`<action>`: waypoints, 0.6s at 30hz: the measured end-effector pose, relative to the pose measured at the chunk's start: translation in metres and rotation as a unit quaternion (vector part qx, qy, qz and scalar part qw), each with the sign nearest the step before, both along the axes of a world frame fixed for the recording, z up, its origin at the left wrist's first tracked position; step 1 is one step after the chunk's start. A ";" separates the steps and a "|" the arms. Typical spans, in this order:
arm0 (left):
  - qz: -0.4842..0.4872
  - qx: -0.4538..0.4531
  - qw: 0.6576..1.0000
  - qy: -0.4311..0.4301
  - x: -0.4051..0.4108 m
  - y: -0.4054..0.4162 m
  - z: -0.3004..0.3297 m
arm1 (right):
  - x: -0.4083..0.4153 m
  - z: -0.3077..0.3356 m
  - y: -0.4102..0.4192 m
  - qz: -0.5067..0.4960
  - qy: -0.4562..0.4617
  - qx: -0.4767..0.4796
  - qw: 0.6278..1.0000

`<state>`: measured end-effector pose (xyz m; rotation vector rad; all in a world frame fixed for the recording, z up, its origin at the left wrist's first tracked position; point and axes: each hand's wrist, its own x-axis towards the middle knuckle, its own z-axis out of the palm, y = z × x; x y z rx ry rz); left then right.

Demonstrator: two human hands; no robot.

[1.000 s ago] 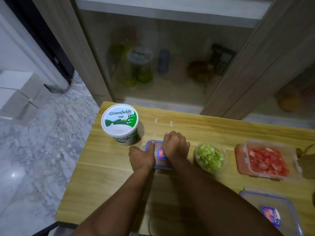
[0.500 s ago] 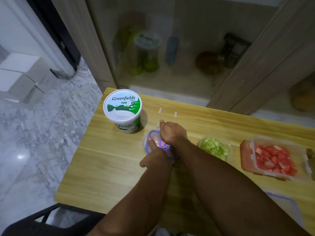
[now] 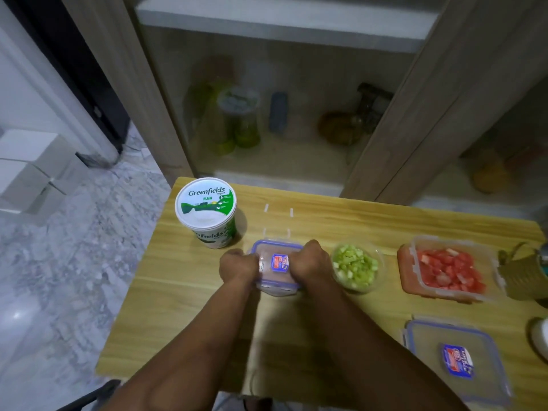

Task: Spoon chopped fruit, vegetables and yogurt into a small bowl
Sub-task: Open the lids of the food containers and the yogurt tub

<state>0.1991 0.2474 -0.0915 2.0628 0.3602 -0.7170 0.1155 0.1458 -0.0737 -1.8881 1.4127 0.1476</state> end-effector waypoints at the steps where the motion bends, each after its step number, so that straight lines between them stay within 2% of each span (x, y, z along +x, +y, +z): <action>1: -0.003 0.003 1.000 0.005 0.001 0.002 0.000 | -0.001 0.000 0.002 0.000 -0.009 -0.004 1.000; 5: -0.015 0.017 1.000 -0.016 0.002 0.006 0.007 | -0.004 0.011 0.004 -0.013 -0.014 -0.018 1.000; 10: -0.001 -0.011 0.999 -0.044 -0.012 0.015 0.024 | -0.020 0.027 0.015 -0.002 -0.028 -0.044 0.999; 18: 0.020 -0.006 0.997 -0.073 -0.075 0.061 0.040 | -0.082 0.034 0.051 0.036 -0.034 -0.040 0.998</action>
